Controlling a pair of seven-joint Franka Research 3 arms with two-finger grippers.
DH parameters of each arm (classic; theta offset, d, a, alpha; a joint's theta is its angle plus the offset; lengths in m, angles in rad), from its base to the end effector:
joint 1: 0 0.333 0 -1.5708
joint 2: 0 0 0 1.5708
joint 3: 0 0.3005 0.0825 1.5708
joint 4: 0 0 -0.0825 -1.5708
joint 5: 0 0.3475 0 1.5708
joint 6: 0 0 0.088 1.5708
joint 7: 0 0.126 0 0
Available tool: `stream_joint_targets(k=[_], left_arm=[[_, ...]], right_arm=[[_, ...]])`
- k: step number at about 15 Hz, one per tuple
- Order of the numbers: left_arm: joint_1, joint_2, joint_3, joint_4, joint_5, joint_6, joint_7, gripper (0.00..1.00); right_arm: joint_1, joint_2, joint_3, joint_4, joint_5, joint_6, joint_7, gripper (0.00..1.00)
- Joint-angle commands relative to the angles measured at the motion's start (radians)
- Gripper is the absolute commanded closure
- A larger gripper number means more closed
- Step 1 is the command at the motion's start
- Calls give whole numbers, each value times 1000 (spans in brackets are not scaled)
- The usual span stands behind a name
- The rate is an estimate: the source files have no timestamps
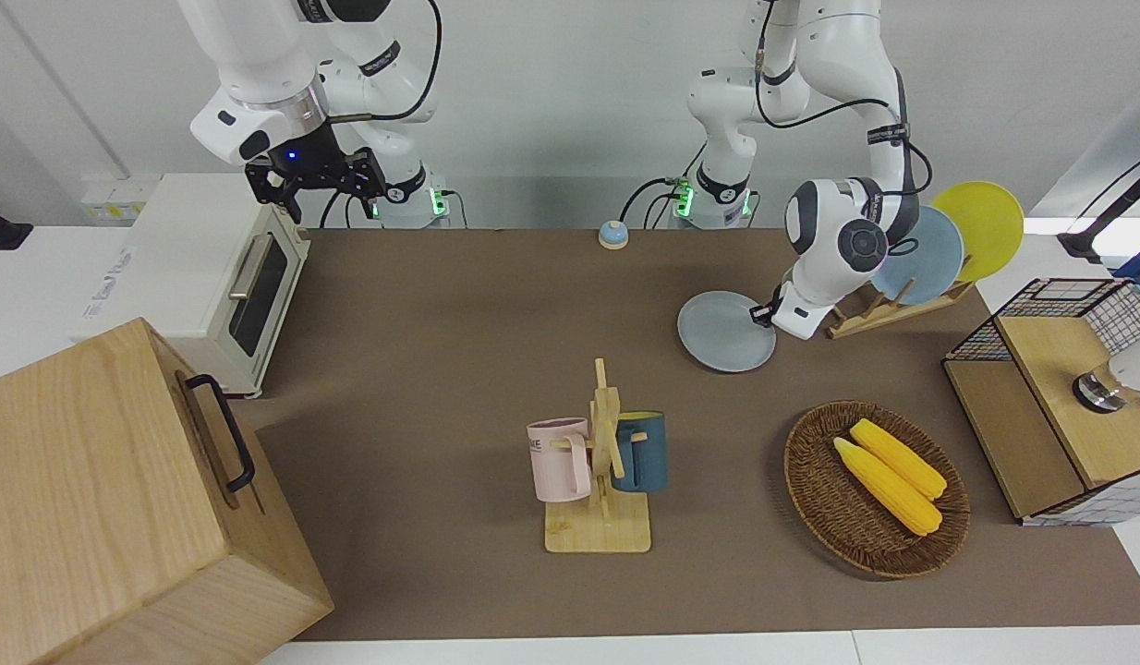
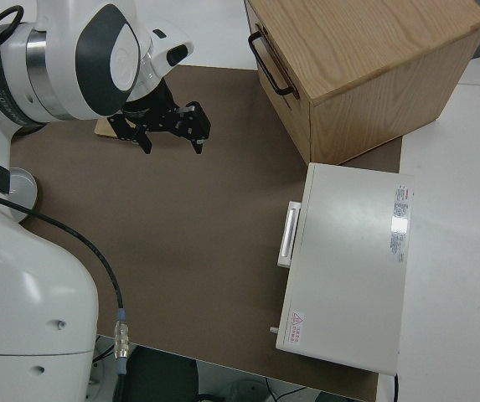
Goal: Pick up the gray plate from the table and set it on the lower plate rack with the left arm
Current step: 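Lift the gray plate and carry it toward the wooden plate rack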
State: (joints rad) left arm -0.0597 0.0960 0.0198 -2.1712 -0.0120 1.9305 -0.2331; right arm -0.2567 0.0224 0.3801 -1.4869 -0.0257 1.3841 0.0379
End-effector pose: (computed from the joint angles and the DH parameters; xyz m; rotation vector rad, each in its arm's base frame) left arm 0.4714 -0.0199 0.3166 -3.0458 -0.3049 0.5172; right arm 0.4990 0.0560 0.6001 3.1061 0.1285 -0.1896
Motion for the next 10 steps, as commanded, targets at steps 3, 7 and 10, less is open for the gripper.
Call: stream_joint_targets(k=[3,7,10], left_arm=[[-2,-42,40,145,1,-231,-3,1000],[-2,-73,51,206,36,-314,-73,1000],[-12,-87,46,258,191,-386,-132,1000]], right_arm=[[-26,-2,23,10,-7,-14,13,17],[-26,-2,23,10,-7,-14,13,17],[-26,-2,23,10,-7,-14,13,17]])
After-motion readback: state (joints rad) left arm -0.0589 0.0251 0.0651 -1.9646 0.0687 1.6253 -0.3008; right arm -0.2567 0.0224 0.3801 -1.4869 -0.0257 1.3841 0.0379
